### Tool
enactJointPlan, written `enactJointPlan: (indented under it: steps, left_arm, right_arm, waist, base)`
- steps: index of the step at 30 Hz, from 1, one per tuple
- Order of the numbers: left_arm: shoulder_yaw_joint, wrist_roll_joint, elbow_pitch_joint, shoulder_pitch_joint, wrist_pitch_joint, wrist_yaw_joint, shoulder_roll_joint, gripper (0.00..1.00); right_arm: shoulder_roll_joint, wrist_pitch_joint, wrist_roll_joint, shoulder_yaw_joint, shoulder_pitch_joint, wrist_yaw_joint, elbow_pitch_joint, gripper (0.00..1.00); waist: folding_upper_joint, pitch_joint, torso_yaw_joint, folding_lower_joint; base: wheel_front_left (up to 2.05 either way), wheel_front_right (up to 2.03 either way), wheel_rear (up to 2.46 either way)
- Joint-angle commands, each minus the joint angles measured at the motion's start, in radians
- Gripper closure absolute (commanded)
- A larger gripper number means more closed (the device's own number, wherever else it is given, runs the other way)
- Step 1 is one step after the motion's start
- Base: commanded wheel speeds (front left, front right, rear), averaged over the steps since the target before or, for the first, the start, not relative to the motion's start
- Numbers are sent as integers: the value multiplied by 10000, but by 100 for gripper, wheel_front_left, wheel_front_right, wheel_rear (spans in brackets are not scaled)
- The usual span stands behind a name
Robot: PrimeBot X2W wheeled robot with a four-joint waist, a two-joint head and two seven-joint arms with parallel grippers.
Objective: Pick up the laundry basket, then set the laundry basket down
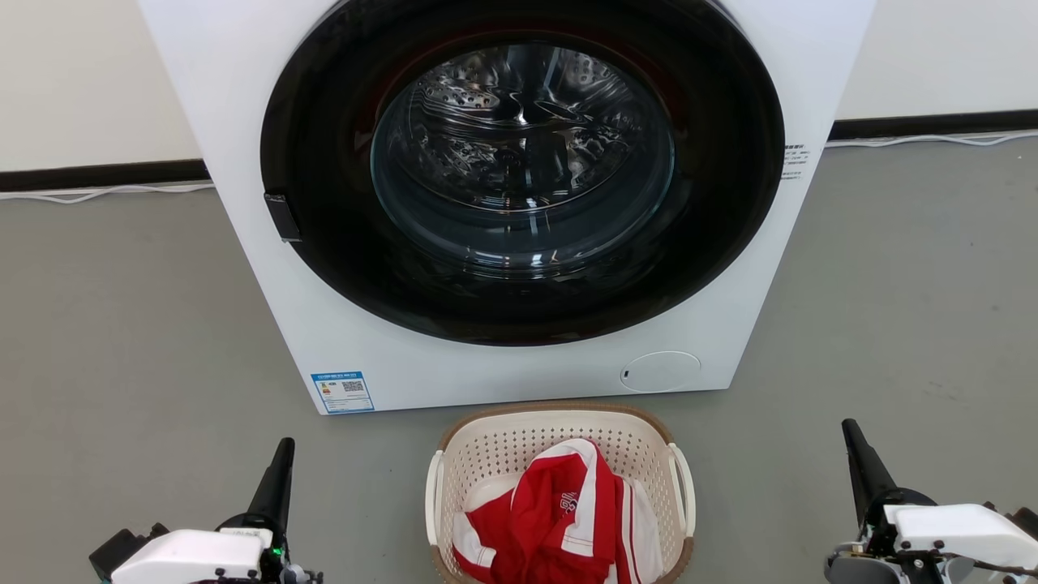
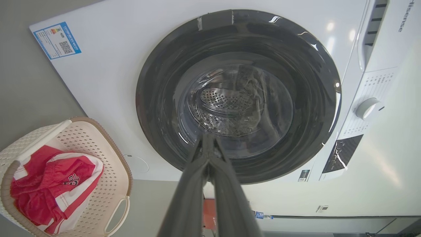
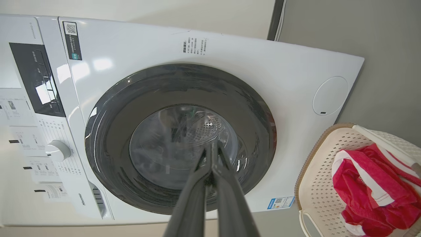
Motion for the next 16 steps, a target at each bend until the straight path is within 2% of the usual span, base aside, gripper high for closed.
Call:
enactJointPlan:
  steps: [1,12,16]
  left_arm:
    - [307,-259,-316,-615,89,-106,127,100]
    - [398,-1393,-383,-756,412,-318,142,100]
    - [399,-1403,-384,-758,415,-320,143,100]
  right_arm:
    - [-37,101,291,171,-559,67,-357,100]
    - [39,420,1541,42,-603,73,-520,100]
    - [39,422,1552,41,-603,73,-521,100]
  waist:
    - [0,5,1,0]
    - [0,64,10,0]
    - [0,64,10,0]
  base:
    - [0,0,0]
    - [0,0,0]
    - [0,0,0]
